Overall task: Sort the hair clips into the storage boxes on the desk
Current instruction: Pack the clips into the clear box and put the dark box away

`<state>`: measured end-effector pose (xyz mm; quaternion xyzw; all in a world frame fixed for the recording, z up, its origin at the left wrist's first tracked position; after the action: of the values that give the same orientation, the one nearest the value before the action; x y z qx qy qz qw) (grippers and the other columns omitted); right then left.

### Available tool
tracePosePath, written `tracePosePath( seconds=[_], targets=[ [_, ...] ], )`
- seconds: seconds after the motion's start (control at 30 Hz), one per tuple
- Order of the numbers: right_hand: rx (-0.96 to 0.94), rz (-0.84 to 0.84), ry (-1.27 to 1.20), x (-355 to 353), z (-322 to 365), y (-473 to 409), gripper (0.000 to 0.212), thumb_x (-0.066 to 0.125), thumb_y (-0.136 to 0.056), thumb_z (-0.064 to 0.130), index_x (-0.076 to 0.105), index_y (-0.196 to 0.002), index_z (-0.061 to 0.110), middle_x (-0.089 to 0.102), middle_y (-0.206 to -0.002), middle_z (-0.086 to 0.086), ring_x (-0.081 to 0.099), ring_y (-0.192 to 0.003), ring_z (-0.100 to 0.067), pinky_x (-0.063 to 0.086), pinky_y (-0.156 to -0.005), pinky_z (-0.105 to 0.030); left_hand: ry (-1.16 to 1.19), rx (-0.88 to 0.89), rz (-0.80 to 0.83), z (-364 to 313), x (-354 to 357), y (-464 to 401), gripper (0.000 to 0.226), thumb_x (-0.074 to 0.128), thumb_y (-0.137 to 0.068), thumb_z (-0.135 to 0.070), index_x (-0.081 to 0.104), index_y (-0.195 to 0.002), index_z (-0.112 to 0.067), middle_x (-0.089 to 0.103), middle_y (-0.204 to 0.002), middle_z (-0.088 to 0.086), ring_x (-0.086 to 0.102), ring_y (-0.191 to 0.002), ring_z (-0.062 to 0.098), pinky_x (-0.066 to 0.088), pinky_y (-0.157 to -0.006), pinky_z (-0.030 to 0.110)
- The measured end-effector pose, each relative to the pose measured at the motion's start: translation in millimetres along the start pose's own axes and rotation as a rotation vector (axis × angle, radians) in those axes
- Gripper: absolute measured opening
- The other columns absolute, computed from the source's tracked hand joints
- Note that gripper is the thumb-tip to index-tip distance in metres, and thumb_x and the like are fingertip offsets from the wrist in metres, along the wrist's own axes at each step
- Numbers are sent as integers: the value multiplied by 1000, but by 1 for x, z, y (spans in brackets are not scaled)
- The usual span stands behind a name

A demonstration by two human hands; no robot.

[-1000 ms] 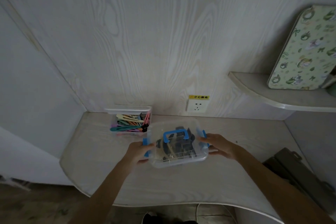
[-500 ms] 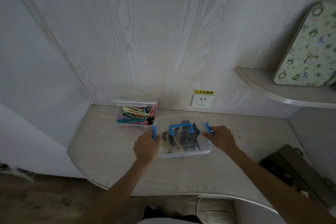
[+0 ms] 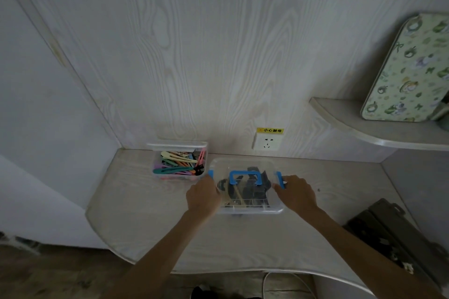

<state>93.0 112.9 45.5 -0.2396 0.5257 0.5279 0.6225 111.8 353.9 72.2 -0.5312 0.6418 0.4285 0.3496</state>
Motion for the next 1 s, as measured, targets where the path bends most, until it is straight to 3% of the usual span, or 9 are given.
tracePosePath(
  seconds=[0.13, 0.27, 0.37, 0.47, 0.67, 0.77, 0.9, 0.97, 1.0],
  targets=[
    [-18, 66, -79, -8, -2, -13, 26, 54, -89, 15, 60, -112, 3, 68, -101, -14, 62, -79, -20, 49, -67, -23, 143, 95, 28, -19, 1, -13, 25, 44, -95, -18, 44, -117, -7, 47, -79, -1, 49, -69, 12, 38, -55, 19],
    [-17, -24, -210, -24, -4, -23, 35, 58, -89, 13, 57, -124, 6, 66, -116, -15, 65, -103, -27, 51, -85, -32, 211, 125, 24, -31, 5, -31, 36, 50, -94, -29, 43, -123, -11, 59, -88, 4, 57, -70, 14, 45, -56, 23],
    [3, -25, -240, -24, -2, -32, 38, 58, -90, 17, 55, -127, 10, 65, -121, -12, 63, -107, -25, 49, -91, -33, 135, 4, 52, -32, 6, -41, 36, 46, -94, -18, 39, -126, -4, 61, -106, 12, 63, -88, 24, 47, -64, 30],
    [6, -24, -267, -22, 3, -37, 40, 58, -90, 19, 54, -128, 10, 65, -121, -11, 64, -108, -24, 49, -94, -35, 36, -23, 34, -31, 7, -49, 41, 42, -96, -23, 35, -130, 0, 59, -114, 12, 64, -90, 25, 49, -66, 31],
    [21, 1, -321, -20, 5, -44, 41, 62, -88, 19, 55, -128, 11, 67, -118, -10, 65, -104, -23, 52, -92, -35, -116, -26, 7, -29, 4, -60, 36, 39, -96, -13, 36, -130, 0, 61, -110, 10, 64, -90, 21, 46, -64, 27],
    [22, 4, -370, -19, 2, -45, 42, 64, -86, 17, 55, -127, 11, 68, -117, -11, 66, -103, -22, 53, -90, -37, -293, 67, 23, -35, -5, -57, 25, 41, -97, -16, 51, -118, -6, 65, -100, 5, 64, -88, 18, 44, -67, 26],
    [30, 3, -378, -16, 9, -46, 44, 65, -85, 16, 55, -127, 12, 68, -115, -11, 67, -101, -23, 53, -89, -36, -172, 218, -237, -35, -59, -49, 23, 46, -94, -32, 66, -96, -20, 69, -84, -3, 65, -77, 15, 50, -68, 28],
    [41, -5, -407, -12, 17, -43, 45, 66, -84, 15, 55, -127, 12, 69, -113, -12, 68, -98, -23, 54, -87, -36, -61, 224, -396, -13, -85, -51, 23, 50, -93, -32, 67, -103, -20, 71, -96, -1, 67, -89, 17, 50, -77, 30],
    [54, -16, -429, -9, 21, -41, 45, 66, -84, 14, 55, -127, 12, 69, -113, -12, 68, -98, -23, 55, -86, -36, -74, 215, -387, 2, -87, -56, 26, 51, -94, -29, 65, -111, -17, 69, -108, 2, 64, -101, 19, 48, -86, 33]
  ],
)
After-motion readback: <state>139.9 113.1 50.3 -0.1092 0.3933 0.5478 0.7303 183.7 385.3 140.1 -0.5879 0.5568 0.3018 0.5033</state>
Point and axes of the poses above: each hand's wrist, its own y-axis away from the middle knuckle, its own x-axis out of the palm, z = x × y, the point moved 7 cm from there along -y, towards the middle knuckle
